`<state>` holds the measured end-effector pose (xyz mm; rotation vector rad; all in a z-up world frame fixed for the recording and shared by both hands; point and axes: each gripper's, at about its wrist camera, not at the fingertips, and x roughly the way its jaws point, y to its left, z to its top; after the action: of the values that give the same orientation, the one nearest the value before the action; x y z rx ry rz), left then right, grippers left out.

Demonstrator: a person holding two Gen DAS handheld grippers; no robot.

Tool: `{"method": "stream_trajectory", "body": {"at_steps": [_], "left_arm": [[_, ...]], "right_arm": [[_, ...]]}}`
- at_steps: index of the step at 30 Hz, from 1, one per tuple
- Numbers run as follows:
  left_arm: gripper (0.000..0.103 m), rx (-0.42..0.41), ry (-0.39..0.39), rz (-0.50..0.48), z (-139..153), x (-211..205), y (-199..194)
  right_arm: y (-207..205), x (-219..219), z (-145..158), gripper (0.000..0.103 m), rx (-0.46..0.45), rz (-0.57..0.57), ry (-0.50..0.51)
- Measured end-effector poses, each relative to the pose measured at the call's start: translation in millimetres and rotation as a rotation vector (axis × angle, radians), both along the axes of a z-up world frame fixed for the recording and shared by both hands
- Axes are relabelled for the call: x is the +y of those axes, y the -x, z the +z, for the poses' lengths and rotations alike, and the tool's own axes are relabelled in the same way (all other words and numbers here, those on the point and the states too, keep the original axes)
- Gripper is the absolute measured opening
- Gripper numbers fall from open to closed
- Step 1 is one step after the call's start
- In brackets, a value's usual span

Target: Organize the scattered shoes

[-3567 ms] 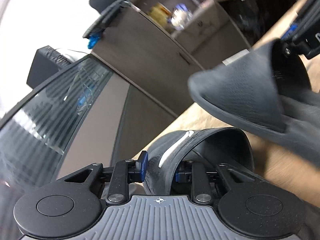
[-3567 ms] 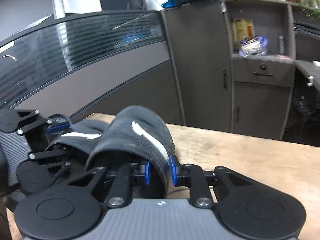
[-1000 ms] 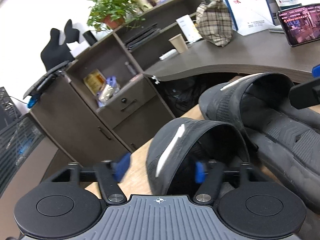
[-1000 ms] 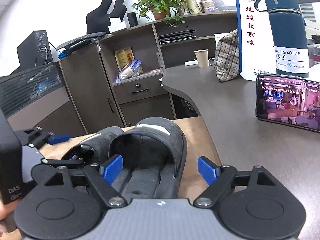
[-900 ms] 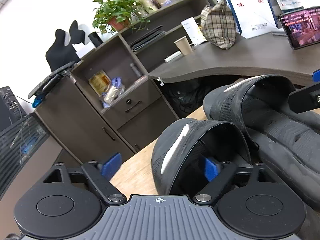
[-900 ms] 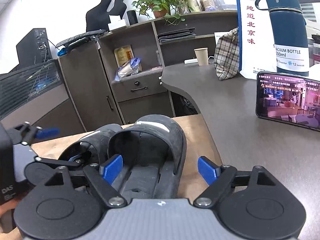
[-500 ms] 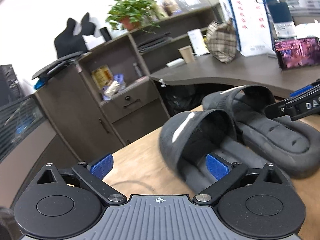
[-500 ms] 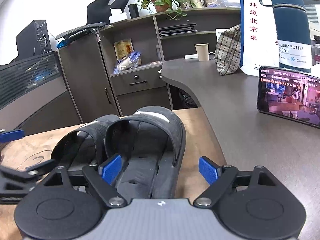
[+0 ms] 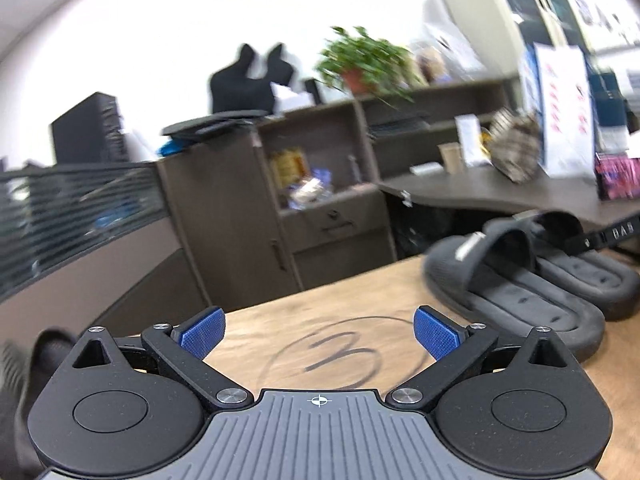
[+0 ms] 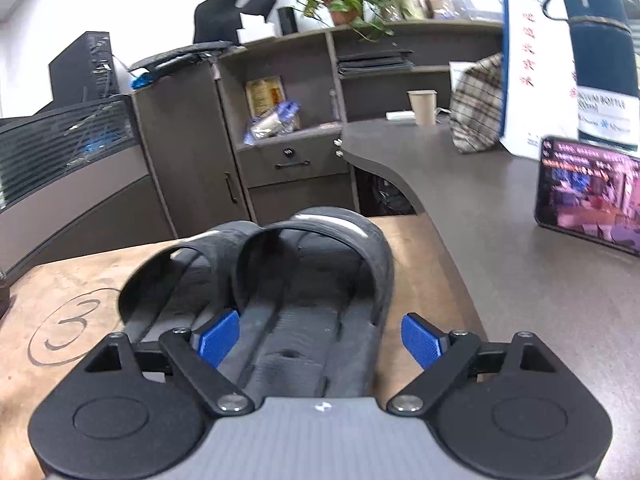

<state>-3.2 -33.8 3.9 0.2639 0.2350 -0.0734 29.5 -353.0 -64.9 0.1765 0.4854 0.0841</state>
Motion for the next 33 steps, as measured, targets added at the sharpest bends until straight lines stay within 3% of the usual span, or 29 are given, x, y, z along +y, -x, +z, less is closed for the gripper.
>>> {"method": "stream_trajectory", "body": {"at_steps": [5, 8, 15, 19, 24, 30, 33], "left_arm": [[0.103, -0.015, 0.081, 0.076, -1.3, 38.9, 11.8], [0.103, -0.031, 0.112, 0.097, 0.2, 53.0, 12.9], [0.103, -0.025, 0.17, 0.11, -0.4, 78.6, 13.1], [0.103, -0.023, 0.203, 0.116, -6.1, 93.7, 18.0], [0.103, -0.034, 0.248, 0.104, -1.7, 118.8, 28.5], [0.103, -0.043, 0.205, 0.042, 6.6, 155.3, 46.4], [0.103, -0.027, 0.259, 0.007, 16.1, 174.5, 46.8]], "right_arm": [[7.8, 30.4, 10.2, 0.093, -0.015, 0.052, -0.018], [17.5, 66.7, 20.9, 0.096, -0.055, 0.147, -0.02], [27.9, 136.6, 44.7, 0.101, -0.092, 0.288, -0.03], [25.4, 168.9, 46.9, 0.103, -0.063, 0.327, -0.046], [18.5, 209.3, 51.6, 0.103, -0.03, 0.383, -0.074], [12.8, 261.7, 54.6, 0.103, -0.01, 0.451, -0.12], [5.1, 294.3, 59.4, 0.103, -0.001, 0.496, -0.129]]}}
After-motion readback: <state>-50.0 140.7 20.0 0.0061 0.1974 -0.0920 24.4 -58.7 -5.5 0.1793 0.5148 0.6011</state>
